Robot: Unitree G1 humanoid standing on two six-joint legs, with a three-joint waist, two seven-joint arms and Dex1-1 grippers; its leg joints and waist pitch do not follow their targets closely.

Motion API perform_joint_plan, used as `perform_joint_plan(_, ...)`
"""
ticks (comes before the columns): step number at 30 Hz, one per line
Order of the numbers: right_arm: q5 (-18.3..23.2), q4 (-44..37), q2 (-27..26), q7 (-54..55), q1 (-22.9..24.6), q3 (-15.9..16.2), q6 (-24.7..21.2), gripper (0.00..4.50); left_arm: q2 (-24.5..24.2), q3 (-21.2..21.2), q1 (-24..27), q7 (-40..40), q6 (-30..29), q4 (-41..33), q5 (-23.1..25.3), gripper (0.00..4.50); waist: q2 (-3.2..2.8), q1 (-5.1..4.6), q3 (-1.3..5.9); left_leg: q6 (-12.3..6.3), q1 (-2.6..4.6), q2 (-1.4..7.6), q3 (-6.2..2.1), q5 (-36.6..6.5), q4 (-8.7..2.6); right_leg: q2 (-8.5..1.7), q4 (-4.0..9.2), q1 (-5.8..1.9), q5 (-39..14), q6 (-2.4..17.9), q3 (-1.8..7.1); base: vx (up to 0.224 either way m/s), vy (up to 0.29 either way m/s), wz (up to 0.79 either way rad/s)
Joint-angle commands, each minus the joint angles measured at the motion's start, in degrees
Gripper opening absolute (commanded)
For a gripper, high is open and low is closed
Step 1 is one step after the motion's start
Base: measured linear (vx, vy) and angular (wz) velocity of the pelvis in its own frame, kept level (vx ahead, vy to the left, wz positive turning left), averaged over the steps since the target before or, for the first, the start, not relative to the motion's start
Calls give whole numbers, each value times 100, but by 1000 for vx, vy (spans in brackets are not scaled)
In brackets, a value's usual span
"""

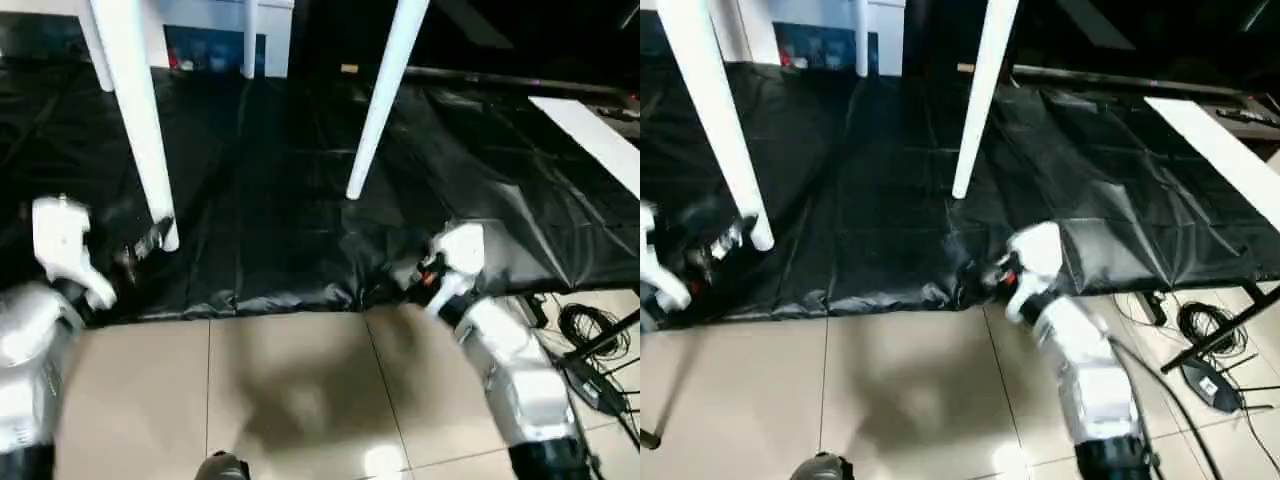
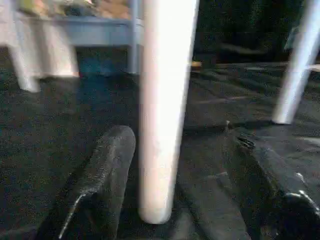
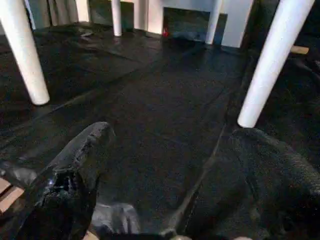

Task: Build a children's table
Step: Flip table

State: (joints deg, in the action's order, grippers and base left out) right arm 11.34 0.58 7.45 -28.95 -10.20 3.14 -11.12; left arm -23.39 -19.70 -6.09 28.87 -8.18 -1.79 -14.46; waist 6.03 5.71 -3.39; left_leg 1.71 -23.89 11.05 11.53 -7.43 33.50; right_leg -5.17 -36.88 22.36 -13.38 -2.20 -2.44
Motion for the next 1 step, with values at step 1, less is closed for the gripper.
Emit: perform_joint_plan(1, -33, -249, 32, 149, 186, -35, -149, 419, 351, 101, 435, -512, 64, -641, 494, 318, -187, -35, 271, 859, 309, 305, -258, -3384, -559, -318, 637, 14, -2085, 565, 214, 0, 0, 0)
